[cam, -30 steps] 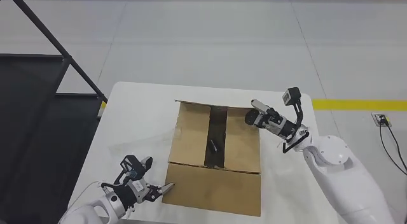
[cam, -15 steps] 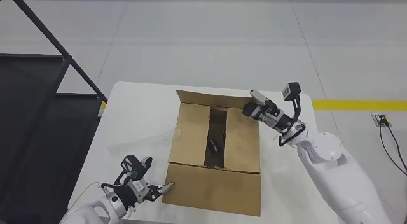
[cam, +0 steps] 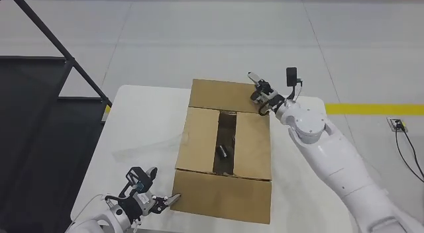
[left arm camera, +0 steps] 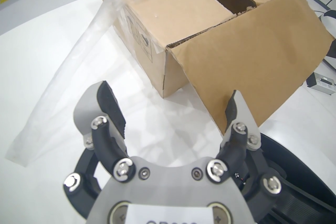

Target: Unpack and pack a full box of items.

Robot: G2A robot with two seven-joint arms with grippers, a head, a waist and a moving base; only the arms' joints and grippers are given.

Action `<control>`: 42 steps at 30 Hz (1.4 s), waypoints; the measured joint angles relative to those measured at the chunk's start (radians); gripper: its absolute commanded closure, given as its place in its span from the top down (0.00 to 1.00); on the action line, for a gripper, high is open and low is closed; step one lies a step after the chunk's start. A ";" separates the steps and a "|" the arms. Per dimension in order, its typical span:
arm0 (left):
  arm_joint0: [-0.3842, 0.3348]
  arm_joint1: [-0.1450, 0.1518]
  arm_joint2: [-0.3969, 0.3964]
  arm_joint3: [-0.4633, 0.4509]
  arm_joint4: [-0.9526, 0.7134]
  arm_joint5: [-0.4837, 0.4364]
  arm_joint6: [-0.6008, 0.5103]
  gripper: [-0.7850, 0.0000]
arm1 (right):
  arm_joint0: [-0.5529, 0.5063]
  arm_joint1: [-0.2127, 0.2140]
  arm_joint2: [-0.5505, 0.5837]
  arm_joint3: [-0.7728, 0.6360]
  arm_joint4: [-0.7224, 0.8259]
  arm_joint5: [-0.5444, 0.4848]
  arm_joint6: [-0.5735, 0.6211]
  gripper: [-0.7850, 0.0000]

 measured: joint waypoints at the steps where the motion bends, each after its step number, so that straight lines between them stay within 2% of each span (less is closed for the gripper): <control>1: 0.000 0.000 0.001 0.001 0.001 0.001 0.000 1.00 | 0.011 -0.009 -0.012 0.022 -0.008 0.007 0.003 1.00; 6: -0.004 0.001 0.011 0.006 0.004 0.007 0.002 1.00 | 0.064 -0.048 -0.058 0.127 -0.050 0.048 0.006 1.00; 11: -0.005 0.002 0.023 0.007 0.015 0.012 0.005 1.00 | 0.073 -0.068 -0.040 0.166 -0.022 -0.041 -0.008 1.00; 13: -0.004 0.002 0.025 0.005 0.018 0.015 0.011 1.00 | 0.059 -0.067 -0.014 0.151 0.026 -0.121 0.054 1.00; 15: 0.001 0.003 0.018 -0.003 0.009 0.020 0.030 1.00 | 0.039 -0.057 0.017 0.129 0.073 -0.200 0.175 1.00; 19: 0.026 0.005 -0.031 -0.034 -0.049 0.022 0.087 1.00 | -0.001 -0.030 0.056 0.068 0.091 -0.248 0.415 1.00; 23: 0.059 0.009 -0.113 -0.060 -0.139 0.018 0.130 1.00 | -0.052 -0.007 0.070 -0.024 0.039 -0.217 0.557 1.00; 29: 0.078 0.014 -0.217 -0.052 -0.252 0.024 0.129 1.00 | -0.102 0.002 0.057 -0.148 -0.045 -0.081 0.574 1.00; 36: 0.090 0.016 -0.253 -0.037 -0.294 0.009 0.134 1.00 | -0.072 -0.034 -0.013 -0.138 -0.091 0.044 0.531 1.00; 42: 0.104 0.015 -0.250 -0.034 -0.295 -0.005 0.147 1.00 | -0.022 -0.081 -0.059 -0.058 -0.020 0.038 0.580 1.00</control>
